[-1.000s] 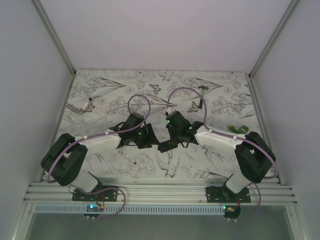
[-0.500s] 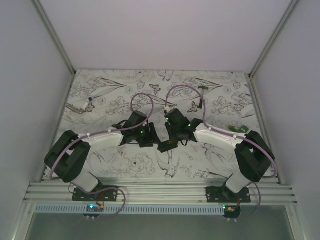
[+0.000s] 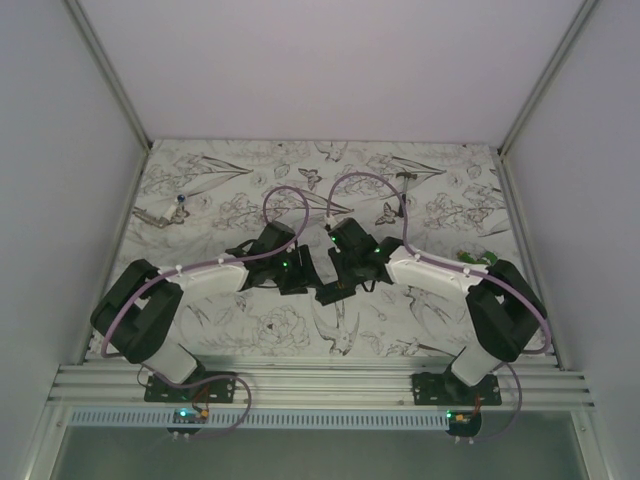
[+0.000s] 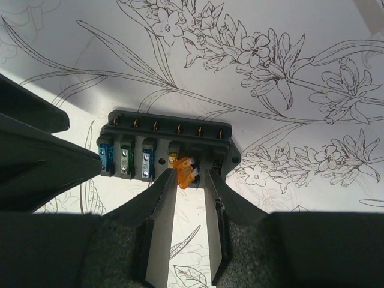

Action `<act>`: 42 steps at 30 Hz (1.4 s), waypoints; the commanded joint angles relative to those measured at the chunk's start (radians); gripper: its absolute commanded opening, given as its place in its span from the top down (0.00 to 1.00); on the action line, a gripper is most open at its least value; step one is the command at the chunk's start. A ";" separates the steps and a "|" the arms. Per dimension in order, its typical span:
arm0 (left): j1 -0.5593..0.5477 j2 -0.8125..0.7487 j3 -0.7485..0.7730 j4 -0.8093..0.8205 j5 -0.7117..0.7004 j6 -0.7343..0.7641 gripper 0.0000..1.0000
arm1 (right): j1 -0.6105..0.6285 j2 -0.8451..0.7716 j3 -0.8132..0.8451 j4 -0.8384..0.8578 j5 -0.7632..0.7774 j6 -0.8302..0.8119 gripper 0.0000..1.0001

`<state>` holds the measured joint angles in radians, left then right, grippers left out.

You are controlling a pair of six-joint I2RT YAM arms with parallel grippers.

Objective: Snap on the fuse box
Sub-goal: Install the fuse at the fuse box base.

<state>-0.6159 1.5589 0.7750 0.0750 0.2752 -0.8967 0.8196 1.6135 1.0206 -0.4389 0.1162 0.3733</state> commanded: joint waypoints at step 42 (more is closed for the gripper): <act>-0.005 -0.036 -0.021 -0.029 -0.006 0.012 0.46 | -0.047 -0.087 -0.084 0.075 0.001 0.058 1.00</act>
<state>-0.6159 1.5490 0.7723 0.0738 0.2745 -0.8967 0.7914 1.5875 0.9752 -0.4061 0.1032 0.4042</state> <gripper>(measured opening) 0.544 0.006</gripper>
